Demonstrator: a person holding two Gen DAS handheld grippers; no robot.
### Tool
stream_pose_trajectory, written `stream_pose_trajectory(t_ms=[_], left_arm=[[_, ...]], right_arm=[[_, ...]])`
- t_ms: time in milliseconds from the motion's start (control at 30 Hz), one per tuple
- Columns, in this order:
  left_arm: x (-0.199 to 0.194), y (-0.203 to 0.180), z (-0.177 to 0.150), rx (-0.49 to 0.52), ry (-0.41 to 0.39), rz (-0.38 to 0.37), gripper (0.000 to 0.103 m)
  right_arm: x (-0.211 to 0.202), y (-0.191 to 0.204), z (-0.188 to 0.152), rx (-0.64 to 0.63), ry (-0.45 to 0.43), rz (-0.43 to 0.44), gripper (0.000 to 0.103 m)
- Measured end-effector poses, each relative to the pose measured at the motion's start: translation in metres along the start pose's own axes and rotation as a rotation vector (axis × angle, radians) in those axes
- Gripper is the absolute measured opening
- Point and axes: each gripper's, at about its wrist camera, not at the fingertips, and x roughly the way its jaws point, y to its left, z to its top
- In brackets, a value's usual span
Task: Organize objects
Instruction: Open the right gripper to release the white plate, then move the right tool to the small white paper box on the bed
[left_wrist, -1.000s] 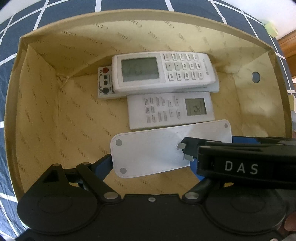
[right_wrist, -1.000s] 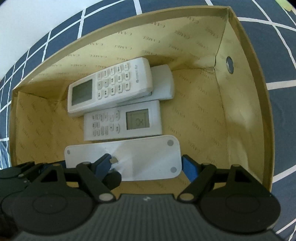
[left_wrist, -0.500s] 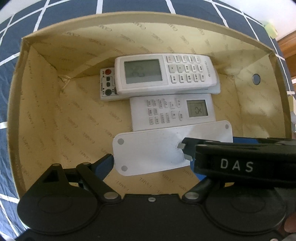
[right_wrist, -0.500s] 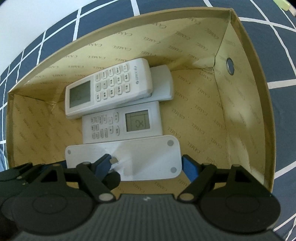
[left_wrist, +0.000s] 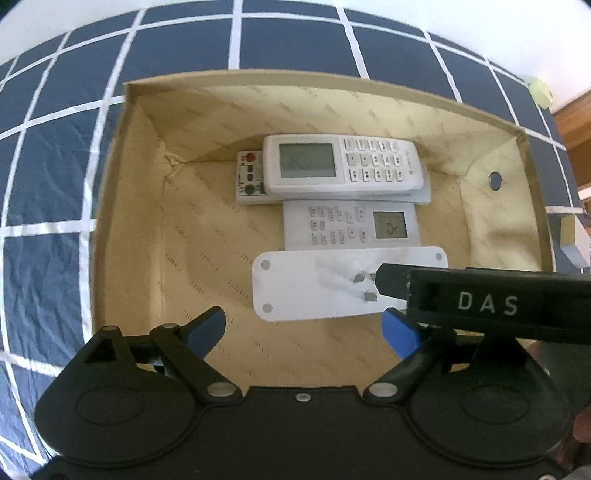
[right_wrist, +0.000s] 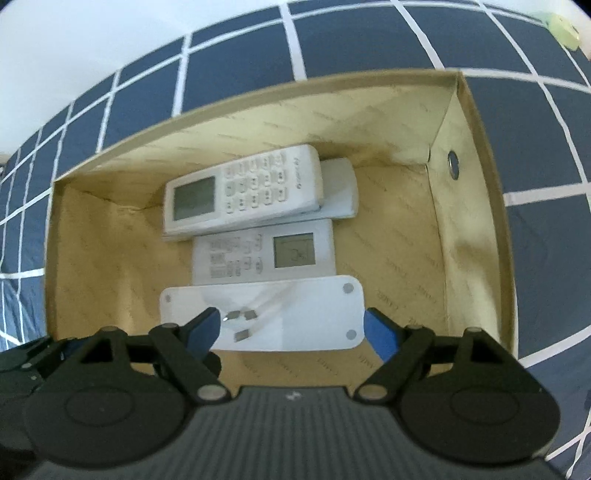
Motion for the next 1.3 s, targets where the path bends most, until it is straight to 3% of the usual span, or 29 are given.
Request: stream_pose_trajectory(t_ms=[500, 833, 1300], left_arm=[[-0.058, -0.035, -0.036, -0.024, -0.121, 0.021, 0.103], [-0.076, -0.081, -0.060, 0.016, -0.152, 0.017, 0.103], [-0.072, -0.181, -0.067, 0.086, -0.163, -0.010, 0.103]], right_arm=[[-0.078, -0.019, -0.032, -0.040, -0.145, 0.035, 0.103], [-0.121, -0.065, -0.060, -0.013, -0.198, 0.025, 0.103], [-0.162, -0.160, -0.079, 0.057, -0.246, -0.001, 0.103]])
